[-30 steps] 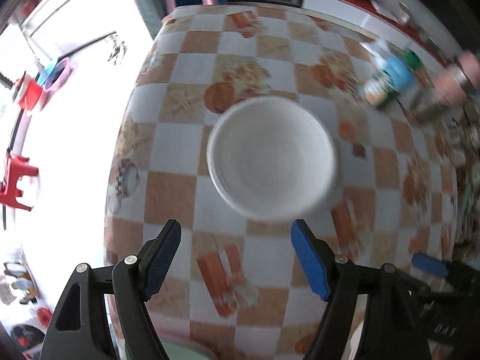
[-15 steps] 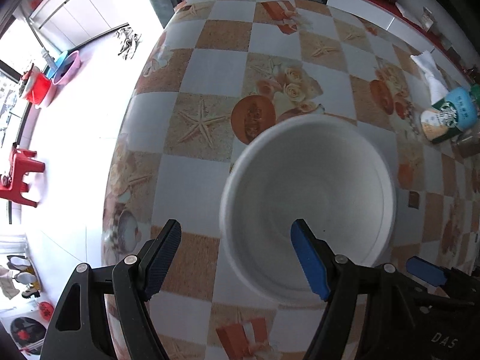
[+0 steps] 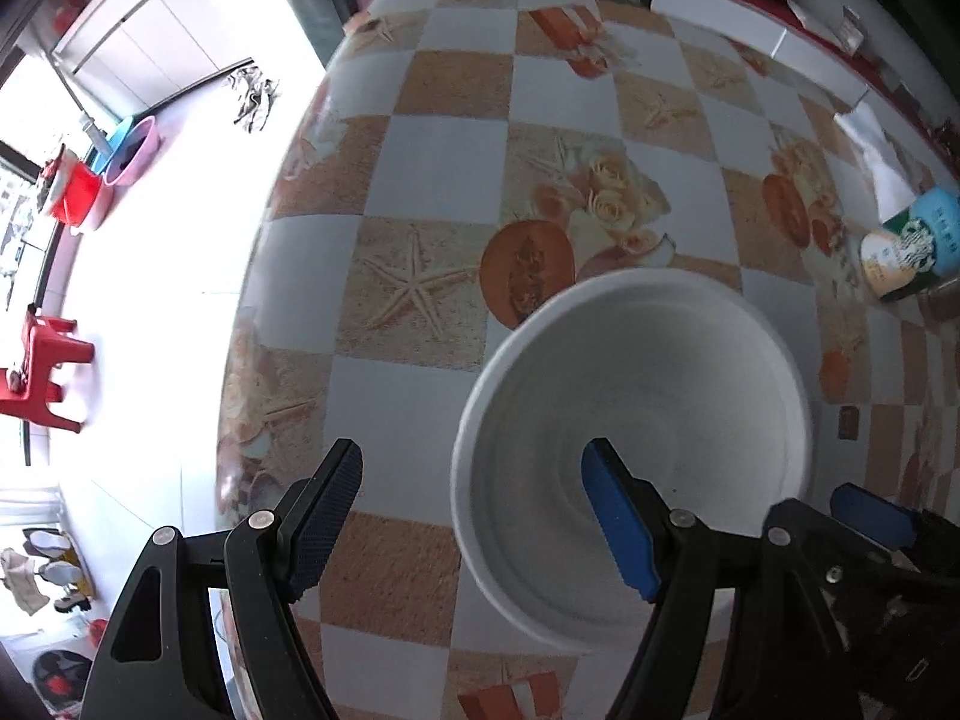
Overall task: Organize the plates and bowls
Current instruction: 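Close the right gripper on the white bowl rim while the left gripper grasps it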
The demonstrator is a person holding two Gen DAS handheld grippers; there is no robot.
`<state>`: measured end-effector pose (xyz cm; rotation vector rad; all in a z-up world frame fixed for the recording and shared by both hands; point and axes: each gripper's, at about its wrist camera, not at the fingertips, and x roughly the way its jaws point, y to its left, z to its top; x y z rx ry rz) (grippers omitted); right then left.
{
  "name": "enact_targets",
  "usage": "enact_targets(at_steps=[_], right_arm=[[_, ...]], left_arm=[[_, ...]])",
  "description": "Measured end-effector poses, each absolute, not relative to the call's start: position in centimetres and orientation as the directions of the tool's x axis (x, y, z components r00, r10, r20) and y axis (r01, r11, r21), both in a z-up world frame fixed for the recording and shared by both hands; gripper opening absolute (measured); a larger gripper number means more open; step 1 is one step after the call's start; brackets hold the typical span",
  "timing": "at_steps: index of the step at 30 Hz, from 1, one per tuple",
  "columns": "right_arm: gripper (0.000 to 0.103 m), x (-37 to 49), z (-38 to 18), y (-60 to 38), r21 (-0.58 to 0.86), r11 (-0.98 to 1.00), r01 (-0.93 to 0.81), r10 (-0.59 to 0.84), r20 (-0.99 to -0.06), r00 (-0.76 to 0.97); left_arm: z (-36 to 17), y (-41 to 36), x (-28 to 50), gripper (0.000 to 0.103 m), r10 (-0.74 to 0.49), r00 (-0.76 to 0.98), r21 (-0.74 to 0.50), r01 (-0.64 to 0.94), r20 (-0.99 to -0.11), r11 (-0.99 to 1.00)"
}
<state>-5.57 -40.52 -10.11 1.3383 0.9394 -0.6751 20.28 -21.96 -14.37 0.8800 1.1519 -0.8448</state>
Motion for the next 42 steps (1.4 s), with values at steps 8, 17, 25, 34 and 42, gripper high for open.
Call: enact_targets(at_steps=[8,17,25,34,42], right_arm=[[0.032,-3.6,-11.8,-40.8,0.548,0.110,0.829,0.149,-0.834,0.531],[0.015,-4.0,-12.2,-38.5,0.553,0.166,0.816,0.213,-0.829,0.518],[0.017,-7.8,-12.9,-31.5,0.504,0.225,0.834,0.299,-0.850,0.434],[0.018,-11.2,-13.3,-23.4,0.494,0.240,0.836,0.371,-0.842,0.392],[0.019,-12.3,-10.3,-21.7,0.488,0.288,0.824,0.344,-0.856,0.386]], left_arm=[[-15.8,-22.6,21.2,0.036,-0.097,0.095,0.040,0.888,-0.991,0.459],[-15.7,-20.8,18.4,0.030,-0.071,0.110,0.074,0.920,-0.991,0.384],[-16.5,-13.7,12.9,0.030,-0.016,0.081,0.071,0.942,-0.997,0.328],[-17.1,-5.6,8.8,0.031,0.039,0.062,0.071,0.939,-0.997,0.336],[-14.2,-3.7,7.6,0.031,0.018,0.069,0.071,0.946,-0.997,0.316]])
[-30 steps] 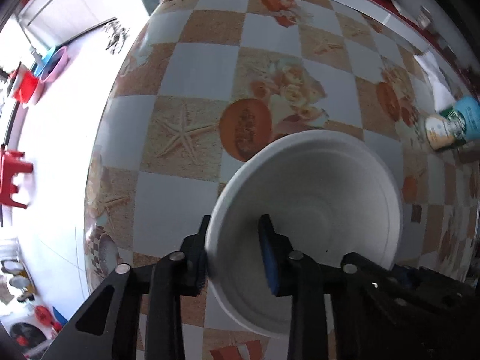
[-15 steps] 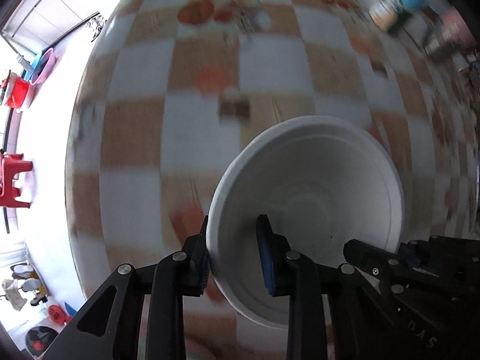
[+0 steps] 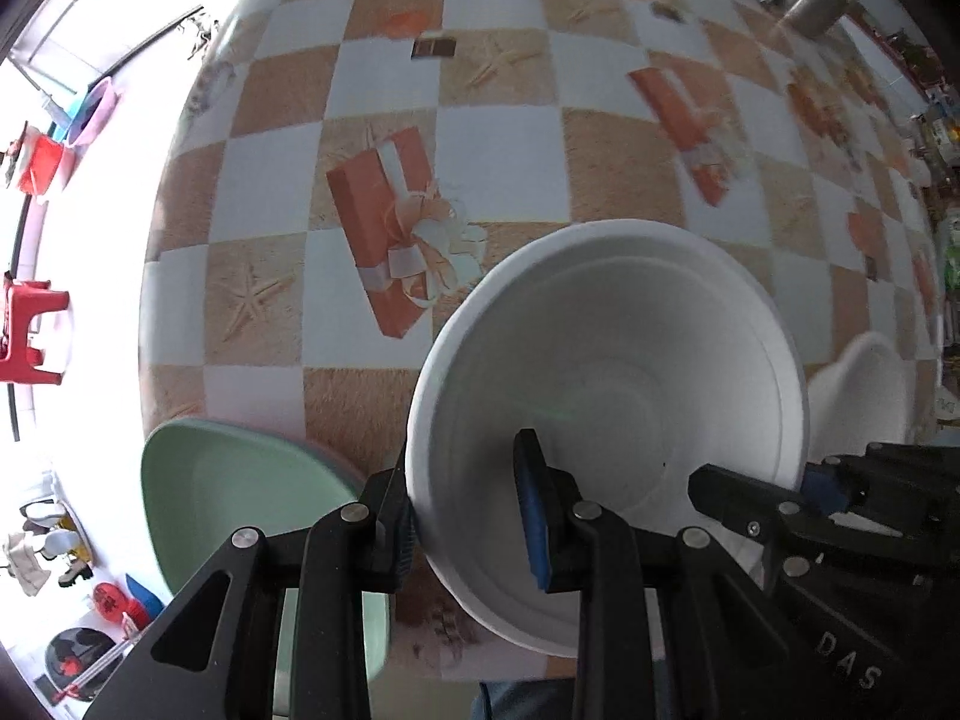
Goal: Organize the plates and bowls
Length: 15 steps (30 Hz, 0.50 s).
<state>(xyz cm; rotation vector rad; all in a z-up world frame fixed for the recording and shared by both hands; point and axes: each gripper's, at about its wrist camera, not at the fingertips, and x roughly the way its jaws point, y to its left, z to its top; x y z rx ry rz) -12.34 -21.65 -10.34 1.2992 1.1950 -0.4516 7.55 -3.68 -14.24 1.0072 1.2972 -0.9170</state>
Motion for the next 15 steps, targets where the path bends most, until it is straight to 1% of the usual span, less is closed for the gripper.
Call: enact_targets(at_steps=[7,15], right_arm=[[0.019,-15.6,-7.1,-21.1,0.462,0.256,0.849,0.263,-0.879,0.399],[0.019,-21.7,-7.4,-19.8,0.412,0.117,0.904,0.215,-0.899,0.382]], left_arm=[[-10.3,-2.9,3.8,0.031,-0.045,0.050,0.039,0.974,-0.998,0.224],[-10.3,-5.3,-5.7,0.031,-0.032,-0.005,-0.005,1.000,-0.999,-0.009]])
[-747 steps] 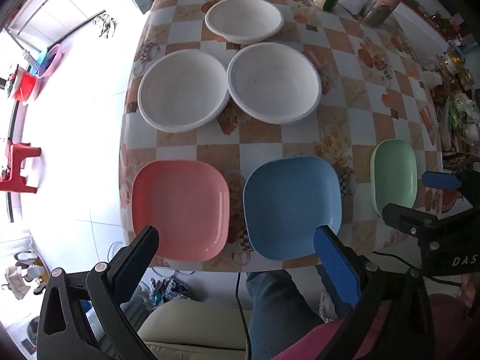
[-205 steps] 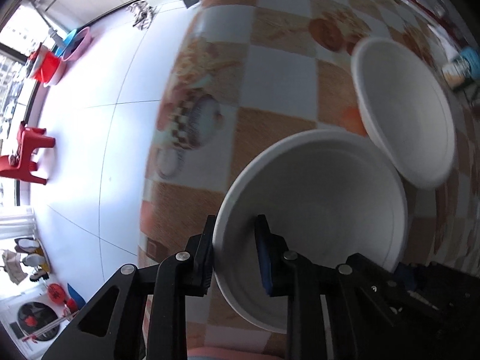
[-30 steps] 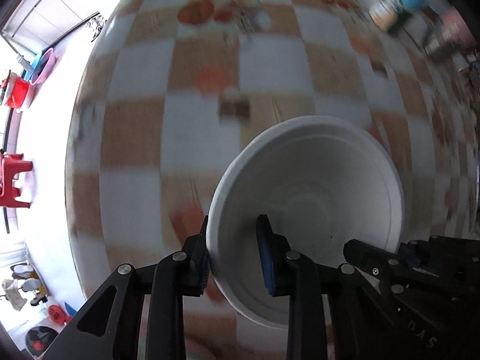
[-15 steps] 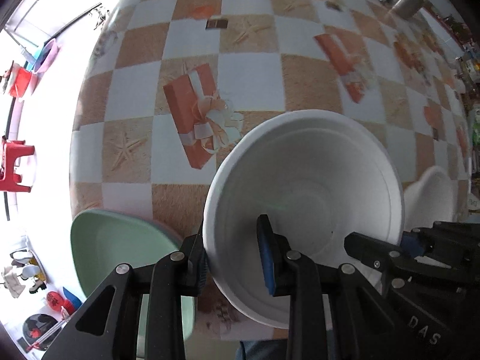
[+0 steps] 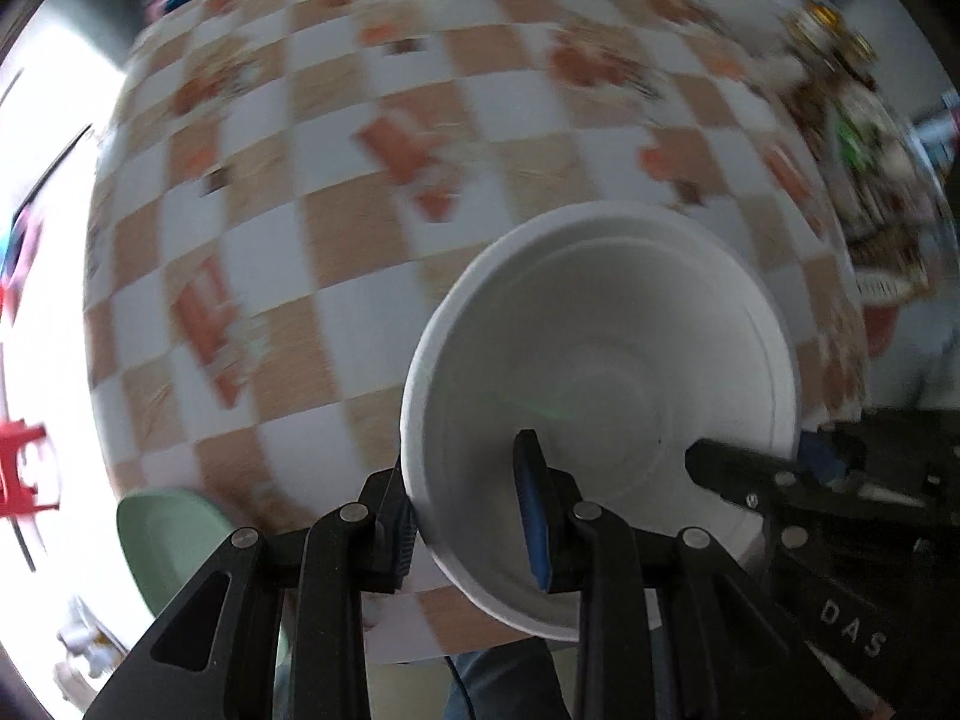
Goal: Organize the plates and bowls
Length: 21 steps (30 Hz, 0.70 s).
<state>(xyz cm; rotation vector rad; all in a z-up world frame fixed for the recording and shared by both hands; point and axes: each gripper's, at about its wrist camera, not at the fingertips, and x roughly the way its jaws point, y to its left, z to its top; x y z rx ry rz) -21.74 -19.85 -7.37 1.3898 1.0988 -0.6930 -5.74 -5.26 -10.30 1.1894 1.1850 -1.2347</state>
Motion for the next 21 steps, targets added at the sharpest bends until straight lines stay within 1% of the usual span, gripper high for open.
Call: enact_targets(at_steps=[5,9,12,13,14,17,18,19,20,21], right_arm=[[0.019,-26.4,-9.4,-19.4,0.360,0.036,0.932,0.211,-0.914,0.346],[0.019,-27.8,-10.7,-19.5,0.346,0.012,0.938,0.219,-0.916,0.336],[0.019,-28.4,-11.4,-19.7,0.352,0.006,0.936,0.226,-0.912,0.341],[0.019,-28.7,-11.4,-19.7,0.349,0.009,0.937,0.228,-0.913,0.338],[0.019,-28.6,-11.5,-19.7,0.347,0.012,0.938,0.228,-0.914,0.335],[0.019,-28.3,-11.5,-19.8,0.350,0.005,0.937,0.228,-0.912,0.340],[0.019,-28.6,-11.5,-19.8,0.349,0.002,0.937,0.229,-0.912,0.340],[0.024,-28.8,-11.5,-19.9,0.348,-0.001,0.938,0.229,-0.913,0.339],[0.036,-29.1,-11.3,-19.8,0.346,-0.003,0.938,0.226,-0.914,0.338],[0.076,-29.2,-11.3,-19.9,0.344,-0.004,0.939,0.222,-0.915,0.337]], left_arm=[[-12.0,-5.7,-10.0,0.032,0.005,-0.006,-0.006,0.994,-1.000,-0.114],[-13.1,-6.3,-11.4,0.033,0.033,-0.011,-0.015,0.991,-0.999,-0.130],[-13.5,-6.2,-11.6,0.038,0.049,0.002,-0.004,0.991,-0.999,-0.130],[-13.5,-6.2,-11.5,0.046,0.048,0.012,0.006,0.992,-0.999,-0.129],[-13.4,-6.1,-11.3,0.056,0.044,0.026,0.020,0.992,-0.999,-0.126],[-12.3,-5.9,-10.4,0.070,0.025,0.038,0.035,0.993,-0.999,-0.111],[-12.0,-5.8,-10.0,0.073,0.024,0.037,0.034,0.993,-0.999,-0.109],[-11.5,-5.7,-9.7,0.079,0.021,0.036,0.034,0.994,-0.999,-0.106],[-11.1,-5.6,-9.4,0.080,0.013,0.034,0.033,0.994,-0.999,-0.105],[-10.6,-5.5,-9.1,0.080,0.005,0.029,0.028,0.994,-1.000,-0.108]])
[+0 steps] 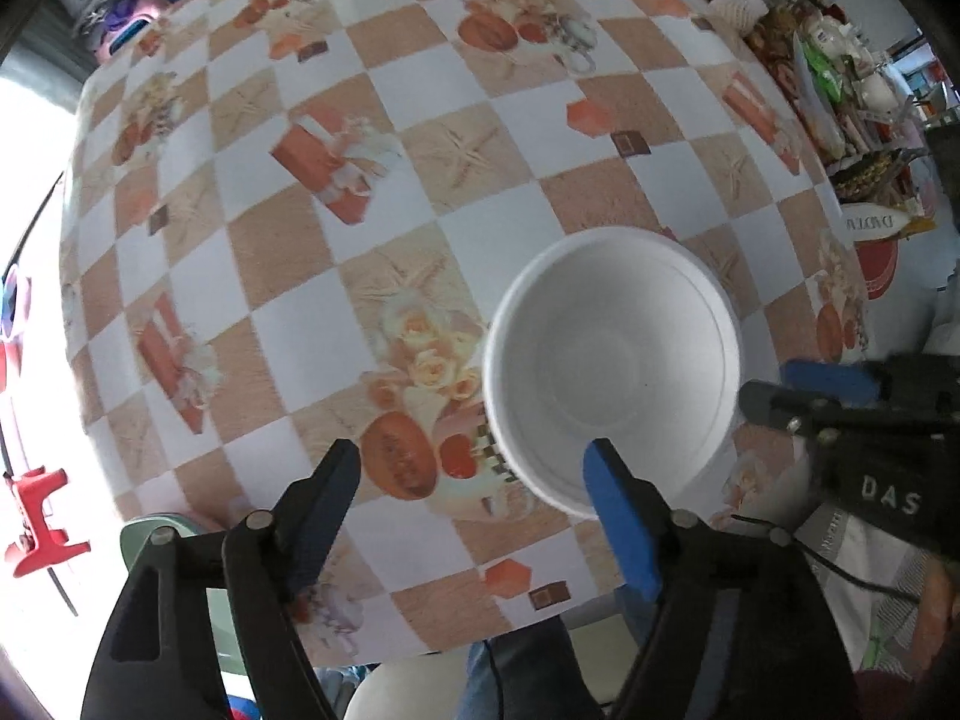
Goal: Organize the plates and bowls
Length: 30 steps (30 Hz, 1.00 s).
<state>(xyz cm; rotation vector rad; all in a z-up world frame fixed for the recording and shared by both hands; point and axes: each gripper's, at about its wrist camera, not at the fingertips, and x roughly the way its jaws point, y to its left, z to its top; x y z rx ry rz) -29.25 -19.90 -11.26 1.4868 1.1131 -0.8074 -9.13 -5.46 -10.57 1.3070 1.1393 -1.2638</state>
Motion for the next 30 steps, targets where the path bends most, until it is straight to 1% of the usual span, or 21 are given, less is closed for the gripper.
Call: enact_targets(at_steps=[1,3,5,8,10,12,16,19,30], right_arm=[[0.102,-29.4,-11.0,-20.0,0.344,-0.003,0.939,0.212,-0.917,0.337],[0.102,-29.3,-10.1,-20.1,0.357,0.006,0.934,0.182,-0.919,0.350],[0.102,-29.4,-9.4,-19.9,0.373,0.014,0.928,0.170,-0.915,0.365],[0.102,-29.2,-8.6,-20.0,0.363,0.054,0.930,0.160,-0.923,0.351],[0.102,-29.1,-8.5,-20.0,0.357,0.071,0.931,0.186,-0.922,0.339],[0.102,-28.7,-8.6,-19.9,0.364,0.055,0.930,0.182,-0.919,0.349],[0.102,-28.7,-8.8,-19.5,0.352,0.023,0.936,0.195,-0.919,0.341],[0.102,-28.9,-9.3,-19.1,0.356,-0.006,0.934,0.228,-0.909,0.348],[0.102,-28.5,-9.6,-19.0,0.344,0.004,0.939,0.243,-0.911,0.332]], left_arm=[[-10.1,-5.3,-8.9,0.081,0.000,0.025,0.025,0.993,-1.000,-0.114],[-9.0,-5.0,-8.7,0.086,-0.019,0.039,0.041,0.991,-0.999,-0.127],[-8.6,-4.9,-8.6,0.103,-0.022,0.064,0.066,0.988,-0.998,-0.136],[-8.3,-5.0,-8.3,0.103,-0.012,0.052,0.053,0.991,-0.999,-0.121],[-8.1,-4.8,-8.3,0.103,0.003,0.021,0.020,0.993,-1.000,-0.114],[-8.0,-4.6,-8.3,0.103,0.009,-0.012,-0.013,0.994,-1.000,-0.110],[-7.6,-4.5,-8.6,0.103,0.000,0.020,0.020,0.993,-1.000,-0.121],[-7.4,-4.4,-8.2,0.103,0.001,0.022,0.022,0.994,-1.000,-0.108],[-7.2,-4.2,-8.0,0.103,0.001,0.033,0.032,0.993,-0.999,-0.117]])
